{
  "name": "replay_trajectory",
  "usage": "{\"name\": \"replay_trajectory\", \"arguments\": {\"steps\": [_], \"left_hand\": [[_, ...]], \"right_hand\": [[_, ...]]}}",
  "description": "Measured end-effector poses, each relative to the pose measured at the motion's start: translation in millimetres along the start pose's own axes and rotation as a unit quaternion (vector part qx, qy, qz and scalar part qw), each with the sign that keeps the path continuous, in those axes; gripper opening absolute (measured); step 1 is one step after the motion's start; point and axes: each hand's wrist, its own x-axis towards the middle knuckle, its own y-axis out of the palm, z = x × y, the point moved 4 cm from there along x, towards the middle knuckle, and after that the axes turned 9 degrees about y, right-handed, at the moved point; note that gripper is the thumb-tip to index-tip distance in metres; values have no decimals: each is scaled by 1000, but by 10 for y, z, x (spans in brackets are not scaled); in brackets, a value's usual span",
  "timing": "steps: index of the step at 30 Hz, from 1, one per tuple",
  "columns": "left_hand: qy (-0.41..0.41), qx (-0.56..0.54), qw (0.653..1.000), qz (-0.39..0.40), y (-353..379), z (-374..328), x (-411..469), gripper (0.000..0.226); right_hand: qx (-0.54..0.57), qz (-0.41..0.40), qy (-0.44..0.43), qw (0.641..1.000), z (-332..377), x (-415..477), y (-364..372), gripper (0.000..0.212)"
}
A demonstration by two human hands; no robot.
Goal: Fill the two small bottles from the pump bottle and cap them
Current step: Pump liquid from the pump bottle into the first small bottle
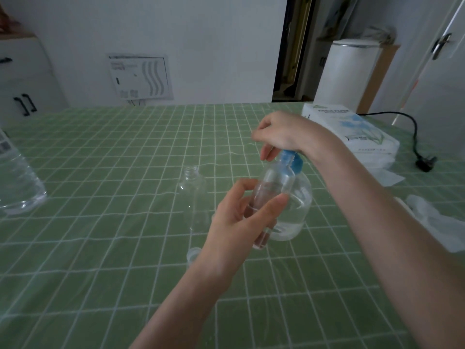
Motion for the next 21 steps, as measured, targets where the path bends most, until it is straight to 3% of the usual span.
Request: {"name": "replay_trajectory", "arguments": {"steps": [4,12,21], "left_hand": [[1,0,1000,-1,0,7,-8,31],[6,-10,1000,6,7,-12,14,25],[6,-1,1000,4,-3,-11,1,29]], "right_hand": [[20,-8,-5,1000,-10,-22,12,39],[37,-36,-37,998,54,-20,-103,21],[26,6,0,1000,-2,5,-9,41]]}}
